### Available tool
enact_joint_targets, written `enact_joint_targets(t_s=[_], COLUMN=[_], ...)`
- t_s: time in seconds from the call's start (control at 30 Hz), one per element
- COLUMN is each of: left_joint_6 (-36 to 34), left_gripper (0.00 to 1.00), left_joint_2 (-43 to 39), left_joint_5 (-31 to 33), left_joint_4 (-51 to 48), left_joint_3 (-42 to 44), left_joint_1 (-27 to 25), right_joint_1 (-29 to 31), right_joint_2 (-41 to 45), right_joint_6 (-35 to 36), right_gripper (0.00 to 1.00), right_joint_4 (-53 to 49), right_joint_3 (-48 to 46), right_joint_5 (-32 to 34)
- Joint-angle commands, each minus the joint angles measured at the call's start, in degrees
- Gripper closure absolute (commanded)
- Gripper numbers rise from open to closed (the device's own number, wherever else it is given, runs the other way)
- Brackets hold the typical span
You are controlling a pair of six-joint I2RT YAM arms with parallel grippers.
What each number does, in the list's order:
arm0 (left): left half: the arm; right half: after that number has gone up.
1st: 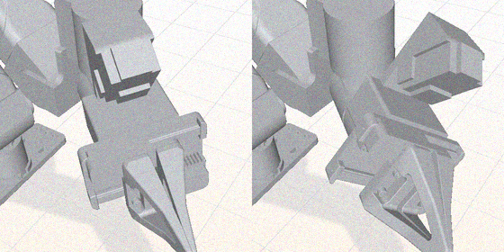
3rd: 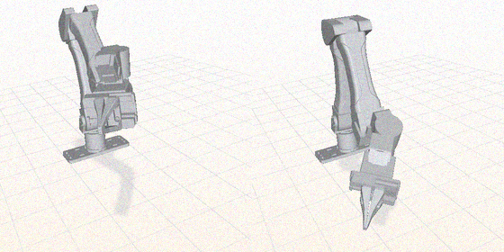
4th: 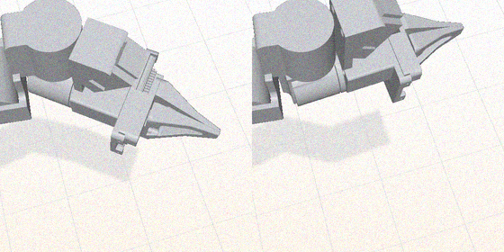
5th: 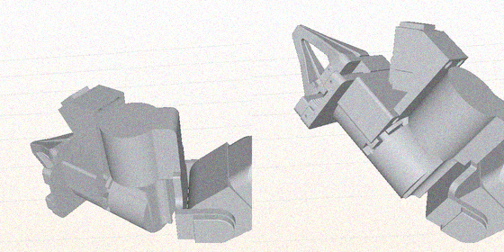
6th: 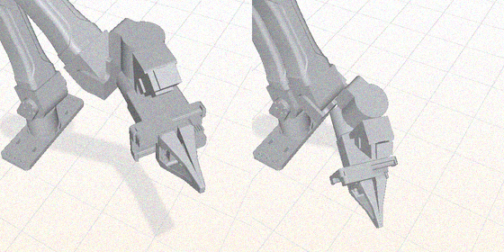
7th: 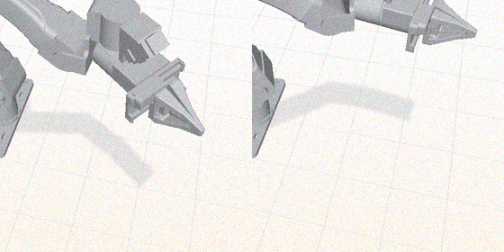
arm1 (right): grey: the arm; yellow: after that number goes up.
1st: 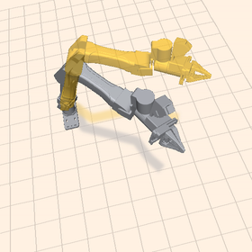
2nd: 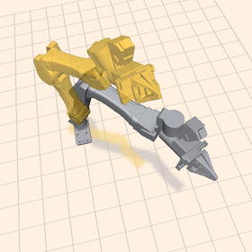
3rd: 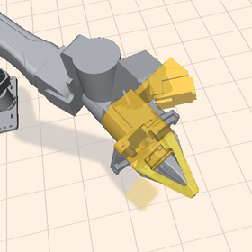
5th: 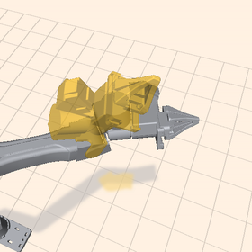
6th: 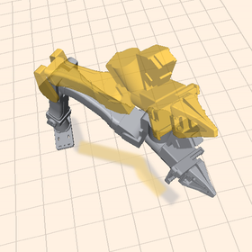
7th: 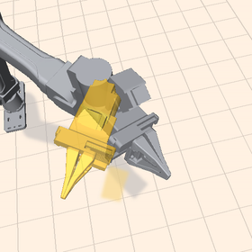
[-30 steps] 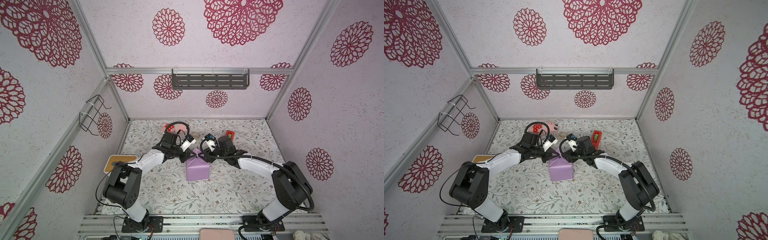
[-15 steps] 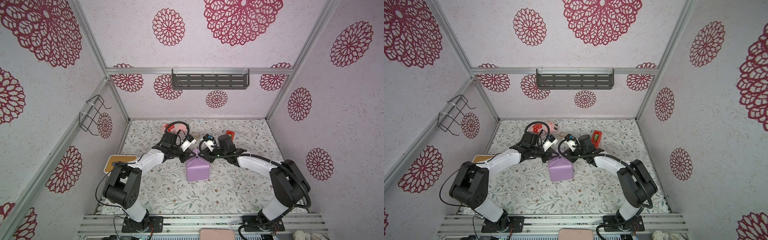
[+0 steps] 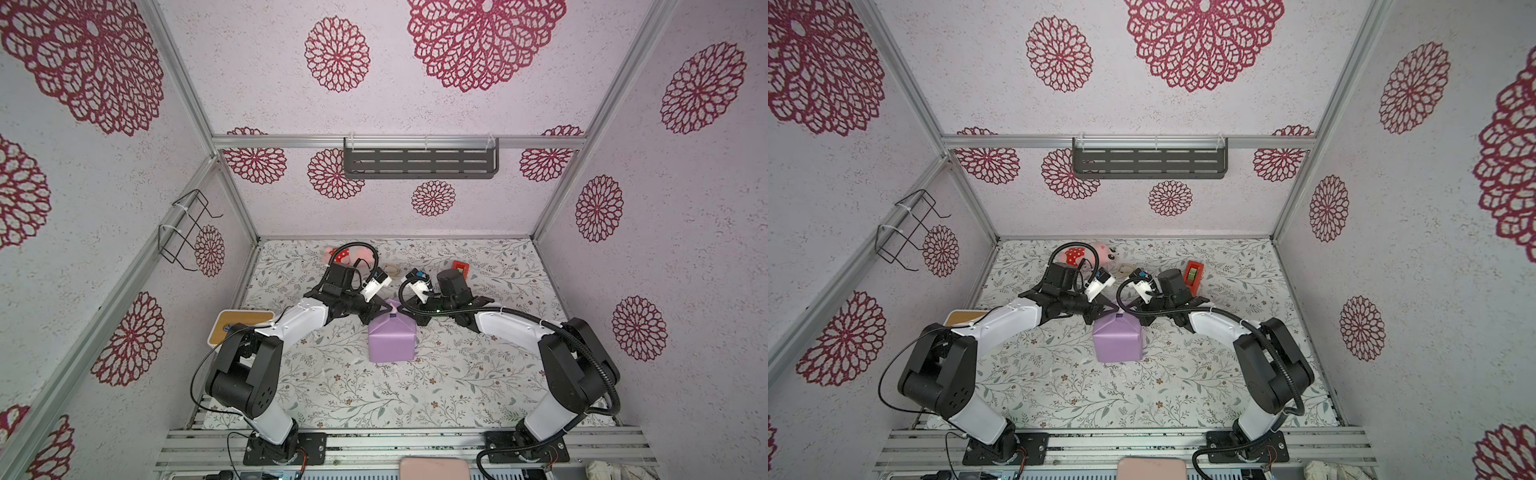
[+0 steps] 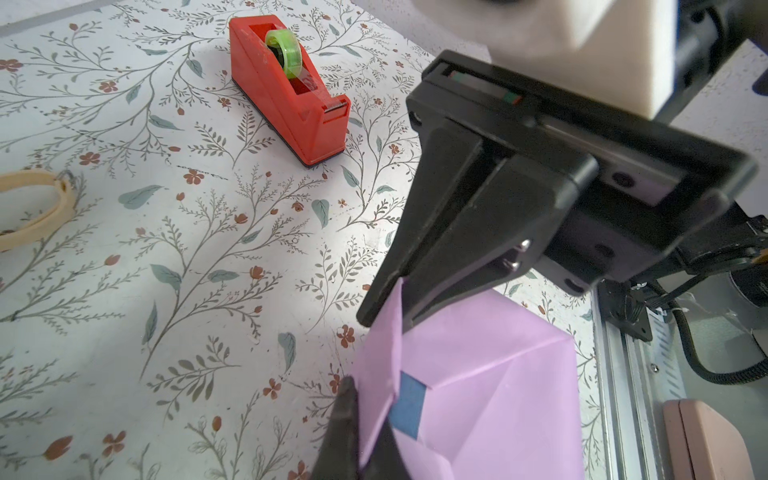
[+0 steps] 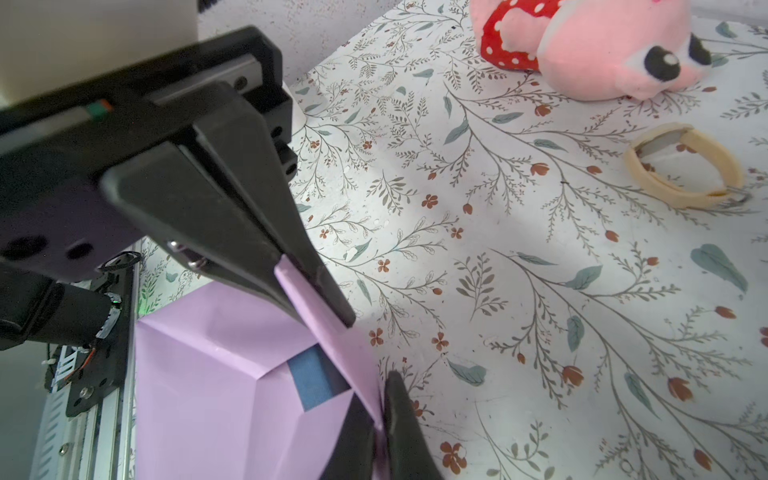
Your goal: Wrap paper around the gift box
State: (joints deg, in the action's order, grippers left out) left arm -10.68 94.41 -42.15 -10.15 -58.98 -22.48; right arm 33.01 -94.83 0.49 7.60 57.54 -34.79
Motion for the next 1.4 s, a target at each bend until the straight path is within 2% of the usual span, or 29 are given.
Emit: enact_joint_targets(t_s=[0.0,0.13,0.3,0.57,0.67,0.83,1.1,1.37], left_joint_6=[0.13,0.49,0.38,0.07,0.13,0.35,0.13,2.44], left_gripper=[1.0,1.0,1.0,1.0,1.0,1.0,0.89,0.72], left_joint_2=[-2.03,-2.56,-2.92,-2.87,-2.9,-2.65,-2.91,-2.3], left_joint_5=[-0.79,-0.59,-0.19,-0.23,-0.32,-0.48,0.18,3.71], left_joint_4=[2.56,3.42,3.46,3.47,3.52,3.91,3.85,5.31], left_joint_3=[0.35,1.05,1.4,1.59,1.59,1.59,1.68,0.3], left_joint_1=[0.27,0.3,0.33,0.3,0.33,0.03,-0.25,-0.28], right_joint_1=[-0.29,-0.53,-2.1,-4.29,-4.5,-4.29,-3.07,-2.17], right_joint_2=[-0.27,0.07,2.63,6.2,5.63,2.54,0.44,0.93], right_joint_6=[-0.07,-1.69,-3.46,-4.03,-5.23,-8.61,-12.65,-12.97], right_gripper=[0.86,0.68,0.53,0.4,0.4,0.47,0.59,0.6], right_joint_4=[2.5,4.06,6.74,7.72,9.31,13.58,19.76,21.84], right_joint_3=[1.5,0.84,-2.15,-6.72,-7.46,-7.16,-7.94,-9.88], right_joint_5=[-1.96,-1.82,-2.57,-1.84,-0.68,0.86,1.99,2.16])
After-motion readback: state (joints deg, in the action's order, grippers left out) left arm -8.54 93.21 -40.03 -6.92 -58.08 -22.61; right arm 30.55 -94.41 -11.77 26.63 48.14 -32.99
